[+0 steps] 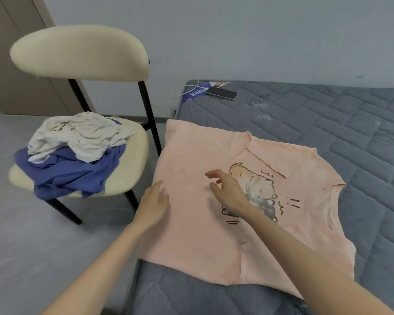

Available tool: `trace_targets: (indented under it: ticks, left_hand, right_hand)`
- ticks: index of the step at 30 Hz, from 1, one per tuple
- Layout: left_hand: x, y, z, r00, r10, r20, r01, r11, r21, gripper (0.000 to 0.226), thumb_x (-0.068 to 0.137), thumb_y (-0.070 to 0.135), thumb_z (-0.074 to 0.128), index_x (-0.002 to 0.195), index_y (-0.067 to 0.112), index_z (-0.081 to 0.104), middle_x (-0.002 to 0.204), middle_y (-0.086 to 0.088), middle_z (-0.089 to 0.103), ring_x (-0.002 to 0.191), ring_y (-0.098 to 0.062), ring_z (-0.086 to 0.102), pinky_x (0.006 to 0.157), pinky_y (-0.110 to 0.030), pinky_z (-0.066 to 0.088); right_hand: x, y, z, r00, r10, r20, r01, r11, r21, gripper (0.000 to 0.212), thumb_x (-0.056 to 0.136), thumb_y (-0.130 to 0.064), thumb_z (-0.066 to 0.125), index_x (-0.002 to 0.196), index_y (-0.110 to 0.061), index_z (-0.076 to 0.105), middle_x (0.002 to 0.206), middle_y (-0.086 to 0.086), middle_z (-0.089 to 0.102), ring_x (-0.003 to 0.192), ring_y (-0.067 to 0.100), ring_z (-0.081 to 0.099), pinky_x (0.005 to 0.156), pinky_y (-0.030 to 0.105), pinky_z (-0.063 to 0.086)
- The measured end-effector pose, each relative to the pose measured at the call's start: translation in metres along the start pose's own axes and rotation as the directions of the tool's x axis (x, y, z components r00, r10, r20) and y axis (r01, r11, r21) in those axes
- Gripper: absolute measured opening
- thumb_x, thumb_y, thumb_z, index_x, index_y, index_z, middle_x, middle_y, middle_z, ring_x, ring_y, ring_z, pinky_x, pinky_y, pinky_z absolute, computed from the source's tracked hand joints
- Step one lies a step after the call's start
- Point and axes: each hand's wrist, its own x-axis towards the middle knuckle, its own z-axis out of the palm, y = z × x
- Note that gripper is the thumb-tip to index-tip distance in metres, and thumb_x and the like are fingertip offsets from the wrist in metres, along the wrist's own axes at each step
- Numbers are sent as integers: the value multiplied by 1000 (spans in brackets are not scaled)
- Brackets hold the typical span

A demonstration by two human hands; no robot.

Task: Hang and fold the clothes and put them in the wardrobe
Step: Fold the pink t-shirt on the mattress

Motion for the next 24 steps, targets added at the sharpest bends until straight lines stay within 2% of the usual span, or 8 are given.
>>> trace_targets:
  ticks: [5, 8, 11, 14, 17, 20, 22, 24]
  left_hand:
    - [-15, -39, -13, 972, -233, 21, 232, 950, -207, 48, 98, 14, 41, 145, 8, 29, 142, -9, 43, 130, -24, 42, 102, -30, 34]
    - [-23, -61, -15, 941, -329, 83, 336, 871, -359, 31, 100, 21, 39, 129, 15, 47, 123, -2, 50, 100, -17, 53, 81, -29, 42]
    - [-27, -84, -15, 891, -422, 170, 449, 755, -477, 35, 101, 23, 38, 134, 12, 43, 109, -4, 55, 81, -14, 49, 70, -29, 41]
    - [-30, -111, -11, 782, -532, 324, 611, 556, -563, 34, 100, 23, 39, 133, 15, 40, 89, -1, 50, 73, -14, 47, 70, -30, 46]
    - [-32, -128, -9, 679, -576, 454, 719, 397, -571, 26, 99, 28, 41, 122, 17, 42, 100, -4, 53, 99, -24, 55, 96, -41, 43]
    - [-34, -147, -4, 622, -585, 521, 755, 274, -595, 42, 100, 28, 41, 138, 13, 36, 138, -16, 43, 128, -36, 42, 104, -43, 38]
    - [-33, -157, -1, 596, -543, 592, 752, 117, -649, 43, 100, 26, 40, 141, 11, 36, 141, -22, 42, 128, -38, 43, 108, -45, 35]
    - [-31, -161, 1, 596, -513, 617, 700, -45, -713, 40, 100, 22, 43, 137, 9, 41, 123, -23, 55, 109, -35, 59, 97, -46, 46]
  right_hand:
    - [0, -30, 53, 992, -20, 127, 23, 1000, -22, 34, 92, -10, 46, 123, -18, 57, 123, -4, 60, 98, 13, 54, 91, 25, 41]
    - [-1, -41, 82, 980, -37, 196, 48, 998, -52, 33, 92, -9, 45, 122, -17, 58, 120, -1, 61, 95, 14, 54, 89, 26, 43]
    - [-2, -49, 107, 964, -57, 260, 83, 992, -91, 34, 92, -7, 42, 122, -14, 58, 119, 4, 60, 93, 14, 52, 82, 22, 38]
    - [-5, -54, 129, 957, -43, 288, 79, 990, -114, 31, 95, -10, 41, 121, -14, 59, 117, 6, 61, 101, 19, 56, 85, 23, 39]
    - [-6, -54, 145, 955, -44, 294, 88, 986, -138, 28, 97, -13, 43, 118, -15, 61, 111, 7, 62, 100, 21, 57, 88, 29, 42]
    - [-4, -53, 155, 959, -46, 281, 95, 982, -165, 27, 96, -12, 45, 115, -16, 62, 109, 5, 62, 100, 21, 56, 88, 32, 43]
    - [-2, -52, 161, 963, -43, 265, 92, 980, -176, 26, 95, -11, 46, 114, -16, 63, 108, 4, 61, 99, 21, 55, 86, 30, 42]
    - [-1, -51, 166, 968, -49, 248, 99, 976, -194, 26, 93, -10, 46, 112, -16, 64, 103, 3, 60, 97, 21, 54, 82, 29, 40]
